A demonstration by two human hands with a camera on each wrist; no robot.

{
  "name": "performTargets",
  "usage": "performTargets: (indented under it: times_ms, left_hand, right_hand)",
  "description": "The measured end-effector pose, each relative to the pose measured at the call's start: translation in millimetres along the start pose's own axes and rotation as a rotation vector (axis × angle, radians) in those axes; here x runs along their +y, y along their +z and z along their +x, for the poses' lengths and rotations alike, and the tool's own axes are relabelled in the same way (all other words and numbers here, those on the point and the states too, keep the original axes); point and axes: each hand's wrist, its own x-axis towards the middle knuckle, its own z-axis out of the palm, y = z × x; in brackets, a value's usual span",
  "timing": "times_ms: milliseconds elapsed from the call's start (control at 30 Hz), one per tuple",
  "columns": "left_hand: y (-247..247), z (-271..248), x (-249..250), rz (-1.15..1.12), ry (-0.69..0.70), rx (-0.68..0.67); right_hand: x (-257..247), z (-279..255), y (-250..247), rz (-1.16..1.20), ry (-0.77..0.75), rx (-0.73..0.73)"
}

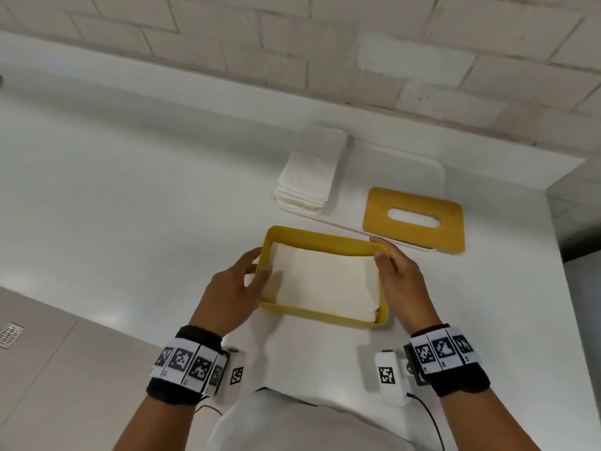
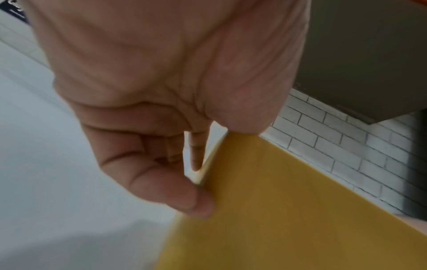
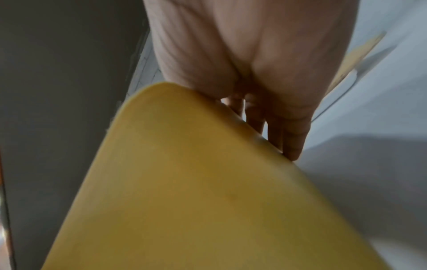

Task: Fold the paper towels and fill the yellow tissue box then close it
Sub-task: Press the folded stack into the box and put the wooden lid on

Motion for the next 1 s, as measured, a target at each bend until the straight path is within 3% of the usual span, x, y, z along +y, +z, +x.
performTargets:
  times_ms: [400, 600, 700, 867, 1000]
  left_hand:
    - [-28, 19, -19, -0.081, 0.013, 0.045]
    - [-45, 22, -22, -0.033, -0.024, -0.012]
    - [-58, 21, -14, 0.002, 0.021, 0.012]
    - [-88, 36, 5, 0.011, 0.150, 0.155]
    - [-112, 73, 45, 0.071, 0.283, 0.229]
  right_hand:
    - [-11, 0, 36, -0.053, 0.041, 0.038]
    - [-18, -5, 34, -0.111, 0.016, -0.078]
    - [-26, 2, 14, -0.031, 0.033, -0.150]
    - [-68, 49, -14, 0.109, 0.036, -0.082]
    - [-113, 95, -11, 0.121, 0.087, -0.203]
